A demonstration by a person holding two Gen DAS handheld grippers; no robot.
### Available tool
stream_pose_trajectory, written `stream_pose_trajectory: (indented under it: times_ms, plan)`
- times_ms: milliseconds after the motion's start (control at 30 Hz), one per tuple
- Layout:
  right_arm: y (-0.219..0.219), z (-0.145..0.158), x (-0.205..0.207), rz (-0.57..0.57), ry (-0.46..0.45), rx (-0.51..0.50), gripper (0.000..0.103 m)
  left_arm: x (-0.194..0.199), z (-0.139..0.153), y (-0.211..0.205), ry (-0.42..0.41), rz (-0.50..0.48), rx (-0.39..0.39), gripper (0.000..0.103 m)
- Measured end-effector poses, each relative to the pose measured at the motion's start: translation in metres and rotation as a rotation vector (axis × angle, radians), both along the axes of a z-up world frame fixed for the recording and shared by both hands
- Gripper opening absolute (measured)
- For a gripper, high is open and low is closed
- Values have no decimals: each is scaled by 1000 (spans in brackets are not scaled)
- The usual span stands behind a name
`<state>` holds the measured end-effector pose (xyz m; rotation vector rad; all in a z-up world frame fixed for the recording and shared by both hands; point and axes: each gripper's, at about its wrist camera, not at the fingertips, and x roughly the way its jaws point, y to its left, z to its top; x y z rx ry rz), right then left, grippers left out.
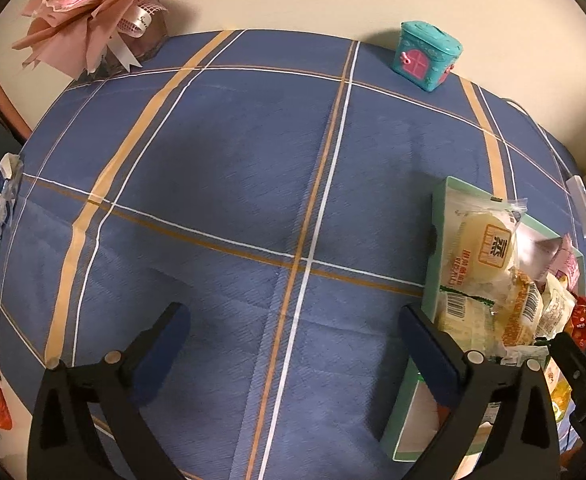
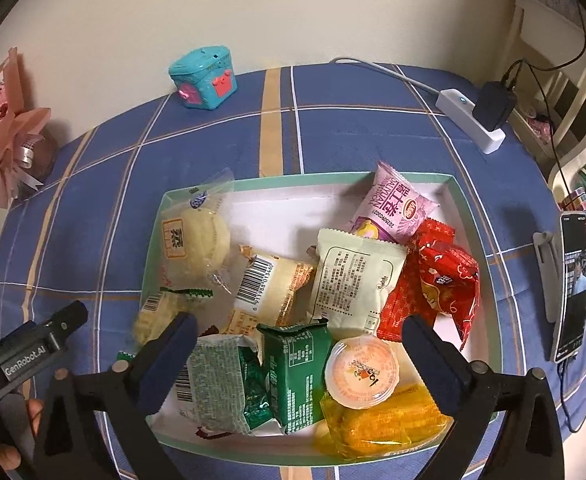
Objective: Organize snacks
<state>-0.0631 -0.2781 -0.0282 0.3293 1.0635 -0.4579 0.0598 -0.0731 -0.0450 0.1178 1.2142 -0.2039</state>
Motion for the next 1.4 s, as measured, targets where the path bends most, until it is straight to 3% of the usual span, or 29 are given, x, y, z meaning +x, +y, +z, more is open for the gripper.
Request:
stream_pose_trajectory:
  times_ms: [533, 833, 1033, 1400]
  plan:
    - [15, 0, -17, -3, -23, 6, 103, -24, 23, 7, -58, -23, -33, 103]
    - [36, 3, -40, 19, -37, -30, 103, -53, 23, 18, -52, -55, -6, 103]
    - [50, -2, -57, 29, -38, -30, 103, -73, 28, 26, -70, -81, -28, 103]
    - [61, -2, -81, 24, -62, -33, 103, -95, 19, 35, -33, -107, -8, 103]
